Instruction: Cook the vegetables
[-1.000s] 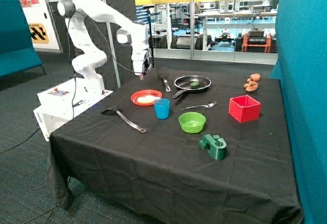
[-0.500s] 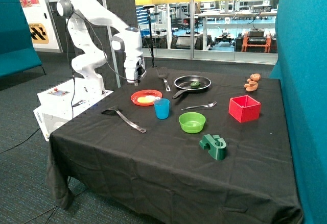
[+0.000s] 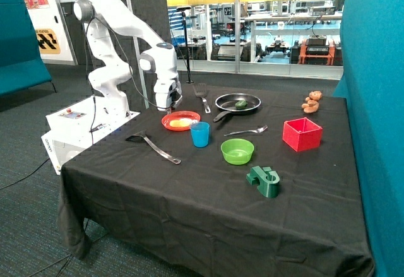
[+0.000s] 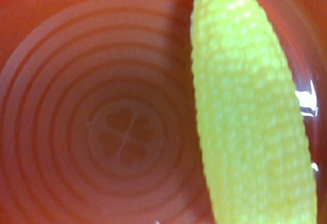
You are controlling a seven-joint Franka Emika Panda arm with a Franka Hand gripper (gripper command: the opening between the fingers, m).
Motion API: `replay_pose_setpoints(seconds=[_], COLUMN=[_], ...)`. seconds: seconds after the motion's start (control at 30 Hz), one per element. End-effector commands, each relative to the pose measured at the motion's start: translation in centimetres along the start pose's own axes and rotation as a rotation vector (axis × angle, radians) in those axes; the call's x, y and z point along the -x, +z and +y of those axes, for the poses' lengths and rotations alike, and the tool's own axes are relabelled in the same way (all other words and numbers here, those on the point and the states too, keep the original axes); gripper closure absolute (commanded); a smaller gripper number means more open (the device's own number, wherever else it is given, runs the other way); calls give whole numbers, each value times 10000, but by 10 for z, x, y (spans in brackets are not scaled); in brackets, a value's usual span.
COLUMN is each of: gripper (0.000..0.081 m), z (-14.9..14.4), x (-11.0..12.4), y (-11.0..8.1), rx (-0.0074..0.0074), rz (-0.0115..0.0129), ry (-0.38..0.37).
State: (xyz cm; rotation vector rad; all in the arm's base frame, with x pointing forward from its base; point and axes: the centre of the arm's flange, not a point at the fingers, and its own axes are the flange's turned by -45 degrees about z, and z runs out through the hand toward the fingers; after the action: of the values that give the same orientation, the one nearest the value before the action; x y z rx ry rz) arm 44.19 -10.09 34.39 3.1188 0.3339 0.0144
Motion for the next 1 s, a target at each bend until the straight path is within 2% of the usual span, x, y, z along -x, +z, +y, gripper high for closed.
replay_pose_setpoints(seconds=[0.0, 0.27, 0.63, 0.97], gripper=[96, 99, 244, 307], z=[0, -8, -12, -7], x=[-23, -29, -25, -24], y=[10, 16, 37, 42], rx=[-59, -59, -59, -58], rz=[-86, -86, -86, -87], ry=[-34, -214, -40, 151])
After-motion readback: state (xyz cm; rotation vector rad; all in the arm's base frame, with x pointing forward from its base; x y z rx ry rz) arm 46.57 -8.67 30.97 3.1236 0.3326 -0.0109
